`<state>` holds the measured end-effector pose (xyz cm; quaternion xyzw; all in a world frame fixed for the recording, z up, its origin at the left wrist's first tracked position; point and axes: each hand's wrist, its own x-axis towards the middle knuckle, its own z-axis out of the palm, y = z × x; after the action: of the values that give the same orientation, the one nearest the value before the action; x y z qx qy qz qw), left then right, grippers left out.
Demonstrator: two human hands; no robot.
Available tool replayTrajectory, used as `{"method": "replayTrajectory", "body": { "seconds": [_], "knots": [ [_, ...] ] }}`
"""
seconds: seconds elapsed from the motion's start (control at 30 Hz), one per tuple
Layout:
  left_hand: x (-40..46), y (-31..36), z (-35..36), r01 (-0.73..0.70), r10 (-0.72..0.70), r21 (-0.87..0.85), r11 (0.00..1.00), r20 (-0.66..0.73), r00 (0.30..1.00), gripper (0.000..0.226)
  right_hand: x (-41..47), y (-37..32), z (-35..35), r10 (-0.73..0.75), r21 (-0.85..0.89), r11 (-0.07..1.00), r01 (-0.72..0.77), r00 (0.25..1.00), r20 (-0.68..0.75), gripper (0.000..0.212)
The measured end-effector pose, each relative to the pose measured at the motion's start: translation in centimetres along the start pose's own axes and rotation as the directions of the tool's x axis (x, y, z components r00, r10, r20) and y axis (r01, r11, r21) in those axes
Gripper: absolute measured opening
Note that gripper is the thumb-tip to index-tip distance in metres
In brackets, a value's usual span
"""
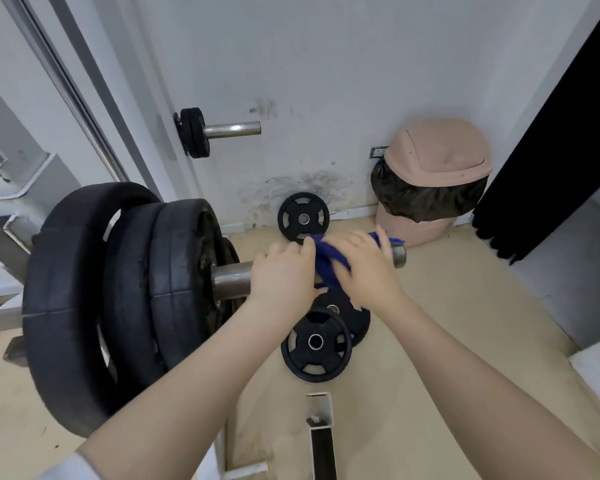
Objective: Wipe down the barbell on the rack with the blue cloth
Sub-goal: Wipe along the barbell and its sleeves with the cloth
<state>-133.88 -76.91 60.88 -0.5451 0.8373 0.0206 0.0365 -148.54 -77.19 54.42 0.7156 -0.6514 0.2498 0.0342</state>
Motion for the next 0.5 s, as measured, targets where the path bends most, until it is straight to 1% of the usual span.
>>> {"method": "replayTrajectory", "body": {
  "seconds": [0.1, 0.2, 0.23, 0.27, 0.3, 0.33, 0.37, 0.4, 0.43, 0.47, 0.5],
  "knots": [
    [0.9, 1.0, 0.5, -0.029, 0.028, 0.016, 0.999, 0.003, 1.000, 0.057, 0.5, 4.0, -0.9, 0.167, -0.017, 0.986, -0.168, 0.984, -0.057, 0.034],
    [1.4, 0.9, 1.4, -0.037, 0.039, 0.033, 0.999, -0.036, 0.999, 0.039, 0.5, 5.7, -1.5, 0.349, 0.150, 0.930, -0.336, 0.935, -0.064, 0.032],
    [1.6, 0.7, 1.6, -0.038, 0.040, 0.030, 0.999, -0.060, 0.997, 0.034, 0.6, 5.3, -1.5, 0.374, 0.172, 0.918, -0.358, 0.925, -0.065, 0.031],
    [1.7, 0.6, 1.7, -0.033, 0.034, 0.021, 0.999, -0.074, 0.997, 0.030, 0.7, 4.5, -1.4, 0.347, 0.129, 0.933, -0.336, 0.935, -0.074, 0.030],
    [1.7, 0.6, 1.8, -0.025, 0.026, 0.009, 1.000, -0.082, 0.996, 0.028, 0.5, 3.5, -1.2, 0.271, 0.044, 0.962, -0.268, 0.959, -0.084, 0.027],
    [1.8, 0.7, 1.8, -0.017, 0.017, -0.001, 1.000, -0.090, 0.996, 0.026, 0.5, 2.5, -1.0, 0.162, -0.031, 0.986, -0.165, 0.983, -0.082, 0.023],
    [1.9, 0.8, 1.8, -0.009, 0.008, -0.010, 1.000, -0.099, 0.995, 0.025, 0.4, 1.8, -1.0, 0.064, -0.067, 0.995, -0.067, 0.997, -0.052, 0.019],
    [2.0, 0.9, 1.8, 0.001, -0.002, -0.017, 1.000, -0.102, 0.995, 0.025, 0.4, 1.5, -1.2, -0.001, -0.071, 0.998, 0.000, 1.000, -0.008, 0.019],
    [2.1, 0.9, 1.8, 0.008, -0.010, -0.027, 1.000, -0.101, 0.995, 0.026, 0.4, 1.7, -1.5, -0.033, -0.059, 0.998, 0.034, 0.999, 0.026, 0.021],
    [2.2, 0.9, 1.9, 0.012, -0.016, -0.039, 0.999, -0.097, 0.995, 0.028, 0.5, 2.5, -1.8, -0.034, -0.053, 0.998, 0.036, 0.999, 0.042, 0.022],
    [2.2, 0.7, 1.9, 0.014, -0.019, -0.053, 0.999, -0.094, 0.995, 0.029, 0.6, 3.5, -2.1, -0.002, -0.044, 0.999, 0.004, 0.999, 0.045, 0.023]
  ]
}}
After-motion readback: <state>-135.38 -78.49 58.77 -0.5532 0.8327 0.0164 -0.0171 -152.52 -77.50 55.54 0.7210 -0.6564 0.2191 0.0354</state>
